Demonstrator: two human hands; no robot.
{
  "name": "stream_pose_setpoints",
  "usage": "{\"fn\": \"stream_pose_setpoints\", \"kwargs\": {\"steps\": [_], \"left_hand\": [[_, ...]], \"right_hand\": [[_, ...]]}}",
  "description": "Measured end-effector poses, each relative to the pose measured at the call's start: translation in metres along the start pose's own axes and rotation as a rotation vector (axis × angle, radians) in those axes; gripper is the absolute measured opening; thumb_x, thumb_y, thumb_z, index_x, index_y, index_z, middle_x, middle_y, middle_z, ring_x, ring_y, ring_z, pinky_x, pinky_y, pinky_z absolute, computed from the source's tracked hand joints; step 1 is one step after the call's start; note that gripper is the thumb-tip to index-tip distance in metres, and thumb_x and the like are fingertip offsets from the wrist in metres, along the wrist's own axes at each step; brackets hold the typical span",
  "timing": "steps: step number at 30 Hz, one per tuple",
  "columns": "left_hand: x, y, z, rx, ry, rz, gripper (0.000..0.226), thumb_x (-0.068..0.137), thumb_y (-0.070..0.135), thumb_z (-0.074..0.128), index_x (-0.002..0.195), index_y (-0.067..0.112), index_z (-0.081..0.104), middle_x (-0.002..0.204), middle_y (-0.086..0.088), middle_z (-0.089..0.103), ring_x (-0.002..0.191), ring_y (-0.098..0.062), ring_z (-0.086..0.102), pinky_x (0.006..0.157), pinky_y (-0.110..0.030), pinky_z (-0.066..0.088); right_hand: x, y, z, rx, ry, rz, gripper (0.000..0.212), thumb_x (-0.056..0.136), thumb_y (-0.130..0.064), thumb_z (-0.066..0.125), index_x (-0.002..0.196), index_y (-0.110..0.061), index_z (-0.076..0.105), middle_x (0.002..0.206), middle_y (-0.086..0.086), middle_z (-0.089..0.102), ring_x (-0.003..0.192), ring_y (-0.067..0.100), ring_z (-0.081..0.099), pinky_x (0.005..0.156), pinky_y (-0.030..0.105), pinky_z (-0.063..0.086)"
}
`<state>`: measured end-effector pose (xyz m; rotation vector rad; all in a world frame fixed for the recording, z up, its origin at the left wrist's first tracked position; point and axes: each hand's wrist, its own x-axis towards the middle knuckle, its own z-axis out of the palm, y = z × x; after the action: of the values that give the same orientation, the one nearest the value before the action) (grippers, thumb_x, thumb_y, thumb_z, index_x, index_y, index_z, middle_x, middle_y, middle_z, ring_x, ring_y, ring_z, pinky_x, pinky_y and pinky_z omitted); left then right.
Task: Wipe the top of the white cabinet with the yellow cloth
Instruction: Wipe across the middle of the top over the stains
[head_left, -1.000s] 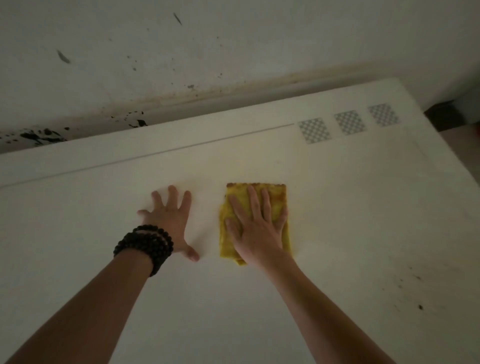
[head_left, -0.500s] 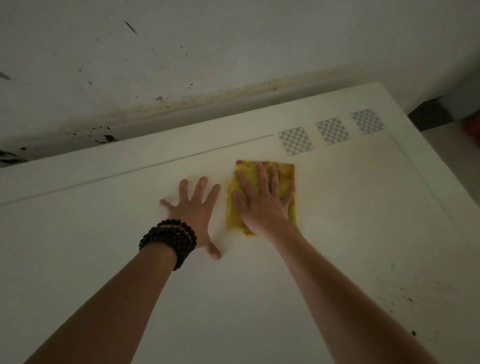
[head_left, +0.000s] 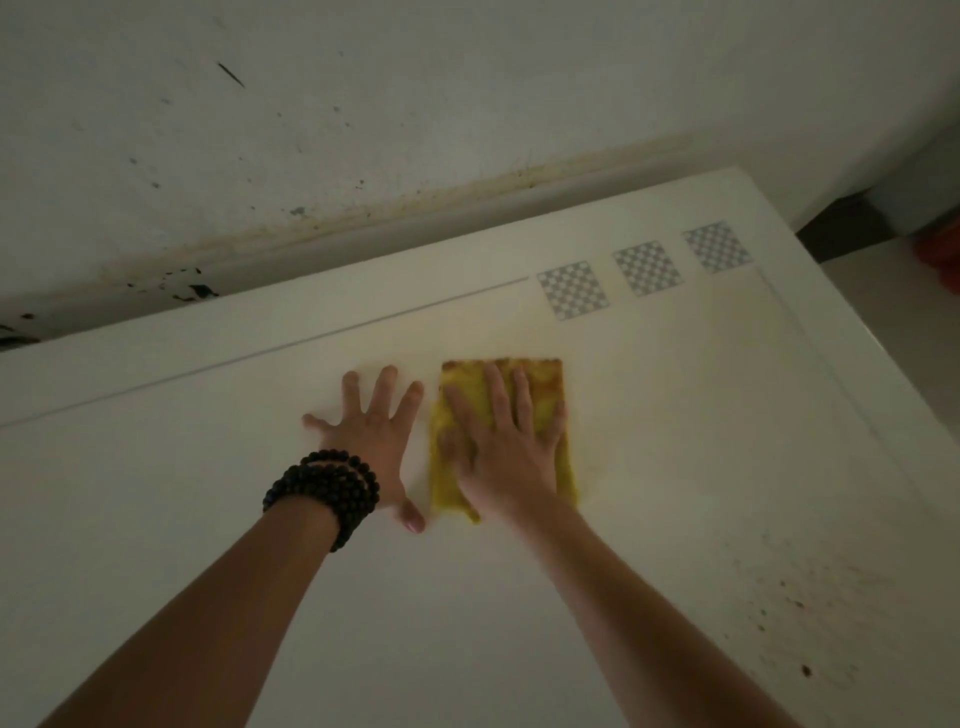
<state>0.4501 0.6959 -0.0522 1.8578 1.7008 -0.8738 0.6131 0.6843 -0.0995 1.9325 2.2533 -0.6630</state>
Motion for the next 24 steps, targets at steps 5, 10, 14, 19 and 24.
{"fn": "stream_pose_setpoints", "kwargs": {"steps": [5,10,14,19,24], "left_hand": [[0.004,-0.001,0.0,-0.016,-0.015,-0.026,0.157,0.045,0.068,0.085,0.146,0.03,-0.03,0.152,0.001,-0.039,0.141,-0.042,-0.029,0.103,-0.077,0.019],[0.002,0.003,-0.001,-0.009,-0.015,-0.041,0.157,0.045,0.066,0.086,0.146,0.031,-0.029,0.151,0.001,-0.039,0.142,-0.04,-0.026,0.104,-0.074,0.023],[-0.003,0.018,-0.004,-0.016,-0.023,-0.04,0.155,0.052,0.056,0.089,0.148,0.026,-0.029,0.152,-0.002,-0.039,0.143,-0.041,-0.024,0.106,-0.074,0.019],[0.001,0.07,-0.013,0.099,0.031,0.155,0.151,0.055,0.062,0.085,0.145,0.033,-0.032,0.154,-0.001,-0.037,0.143,-0.042,-0.024,0.107,-0.075,0.012],[0.017,0.09,-0.022,0.053,0.017,0.143,0.158,0.049,0.064,0.087,0.143,0.032,-0.036,0.15,-0.001,-0.043,0.14,-0.044,-0.029,0.105,-0.077,0.013]], "right_hand": [[0.065,-0.004,-0.022,0.021,-0.007,0.019,0.059,0.102,-0.063,0.013,0.157,-0.05,-0.004,0.168,-0.004,-0.025,0.151,0.027,-0.029,0.112,0.071,-0.02],[-0.023,0.009,0.008,0.057,0.04,0.046,0.058,0.102,-0.063,0.015,0.156,-0.051,0.0,0.168,-0.006,-0.025,0.151,0.023,-0.029,0.111,0.07,-0.019],[-0.088,0.024,0.027,0.029,0.017,0.09,0.055,0.101,-0.064,0.017,0.154,-0.053,0.008,0.168,-0.007,-0.024,0.151,0.023,-0.029,0.111,0.068,-0.02],[-0.089,0.049,0.018,0.062,0.017,0.12,0.055,0.101,-0.065,0.014,0.153,-0.056,0.0,0.165,-0.01,-0.028,0.149,0.019,-0.035,0.112,0.067,-0.021],[-0.051,0.076,-0.001,0.036,0.063,0.188,0.057,0.1,-0.066,0.014,0.153,-0.057,-0.004,0.167,-0.01,-0.024,0.152,0.022,-0.028,0.112,0.067,-0.021]]}}
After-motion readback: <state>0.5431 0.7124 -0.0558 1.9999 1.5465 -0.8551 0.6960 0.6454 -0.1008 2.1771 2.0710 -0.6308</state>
